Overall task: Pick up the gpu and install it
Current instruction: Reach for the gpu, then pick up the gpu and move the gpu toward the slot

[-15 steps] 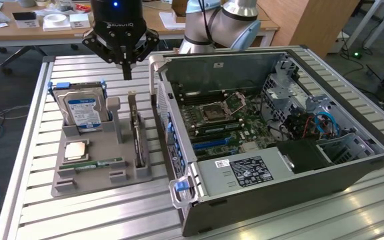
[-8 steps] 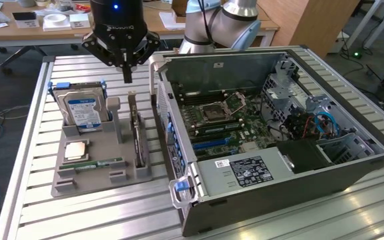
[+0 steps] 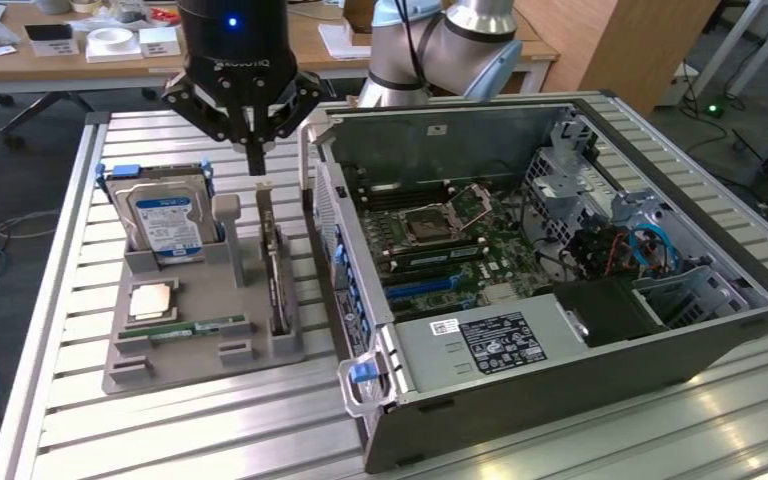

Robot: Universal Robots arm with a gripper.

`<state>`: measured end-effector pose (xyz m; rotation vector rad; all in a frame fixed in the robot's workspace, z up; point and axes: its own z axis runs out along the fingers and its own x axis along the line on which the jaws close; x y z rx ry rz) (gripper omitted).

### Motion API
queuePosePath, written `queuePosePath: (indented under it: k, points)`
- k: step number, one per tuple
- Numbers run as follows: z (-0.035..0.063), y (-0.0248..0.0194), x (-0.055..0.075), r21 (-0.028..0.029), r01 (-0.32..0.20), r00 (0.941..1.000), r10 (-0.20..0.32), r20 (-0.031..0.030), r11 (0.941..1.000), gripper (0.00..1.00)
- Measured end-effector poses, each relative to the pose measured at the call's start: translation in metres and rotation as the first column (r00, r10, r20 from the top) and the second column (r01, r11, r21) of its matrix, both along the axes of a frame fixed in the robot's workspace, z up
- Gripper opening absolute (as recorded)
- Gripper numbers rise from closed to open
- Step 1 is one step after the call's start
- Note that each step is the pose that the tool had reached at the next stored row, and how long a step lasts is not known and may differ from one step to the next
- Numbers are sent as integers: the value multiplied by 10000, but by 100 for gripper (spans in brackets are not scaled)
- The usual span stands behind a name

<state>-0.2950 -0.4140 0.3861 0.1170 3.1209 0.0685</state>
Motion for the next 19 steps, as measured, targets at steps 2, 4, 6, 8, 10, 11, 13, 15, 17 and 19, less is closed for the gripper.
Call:
queuePosePath:
  k: [2, 4, 6, 8, 10, 11, 13, 15, 17, 19]
  points:
    - [-1, -31, -1, 0, 1, 10000, -1, 1, 10000, 11]
    - [-1, -61, -3, 1, 0, 10000, 0, 1, 10000, 11]
    - [-1, -89, -6, 1, 0, 10000, 0, 1, 10000, 11]
    - [-1, -111, -10, 0, 0, 10000, 0, 1, 10000, 11]
    - [0, -124, -12, -1, 0, 10000, 0, 1, 10000, 11]
    - [-1, -124, -12, 1, 1, 10000, -1, 1, 10000, 11]
    - [0, -125, -15, 0, 1, 10000, -1, 0, 10000, 11]
    - [-1, -127, -23, 0, 0, 10000, 0, 1, 10000, 11]
    - [-1, -127, -24, 0, 1, 10000, -1, 1, 10000, 11]
    - [-1, -127, -24, 1, 0, 10000, 0, 1, 10000, 11]
